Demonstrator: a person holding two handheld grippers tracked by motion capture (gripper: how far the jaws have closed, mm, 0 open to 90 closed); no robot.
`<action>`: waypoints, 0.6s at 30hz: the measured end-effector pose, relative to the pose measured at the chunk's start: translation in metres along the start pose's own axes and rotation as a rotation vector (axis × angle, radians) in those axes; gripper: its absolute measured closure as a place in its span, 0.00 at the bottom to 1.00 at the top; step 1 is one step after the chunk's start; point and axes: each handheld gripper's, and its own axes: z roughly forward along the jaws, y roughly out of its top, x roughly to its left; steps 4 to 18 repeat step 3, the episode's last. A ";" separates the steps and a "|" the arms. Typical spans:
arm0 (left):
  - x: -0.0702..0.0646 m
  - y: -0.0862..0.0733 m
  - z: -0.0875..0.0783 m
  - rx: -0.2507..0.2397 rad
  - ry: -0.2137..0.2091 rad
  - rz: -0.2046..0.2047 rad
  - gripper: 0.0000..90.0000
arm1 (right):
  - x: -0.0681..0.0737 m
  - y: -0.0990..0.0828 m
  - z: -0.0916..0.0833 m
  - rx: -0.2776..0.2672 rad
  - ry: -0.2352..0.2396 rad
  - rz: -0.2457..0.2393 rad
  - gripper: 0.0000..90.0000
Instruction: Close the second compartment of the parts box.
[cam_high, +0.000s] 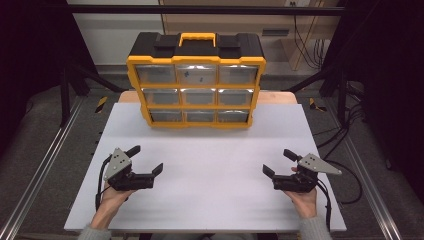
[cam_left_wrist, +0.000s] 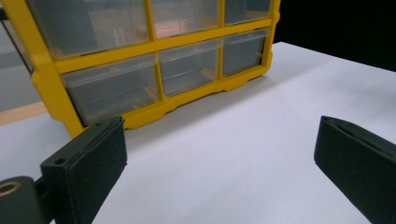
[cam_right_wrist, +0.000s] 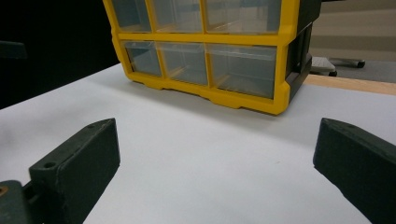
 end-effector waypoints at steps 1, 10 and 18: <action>0.001 -0.002 -0.001 0.002 0.001 -0.004 0.02 | 0.000 0.000 0.000 0.000 0.000 0.000 0.01; 0.003 -0.005 -0.002 0.008 0.006 -0.004 0.02 | 0.000 0.000 0.000 0.000 0.001 0.000 0.01; 0.003 -0.005 -0.002 0.008 0.006 -0.004 0.02 | 0.000 0.000 0.000 0.000 0.001 0.000 0.01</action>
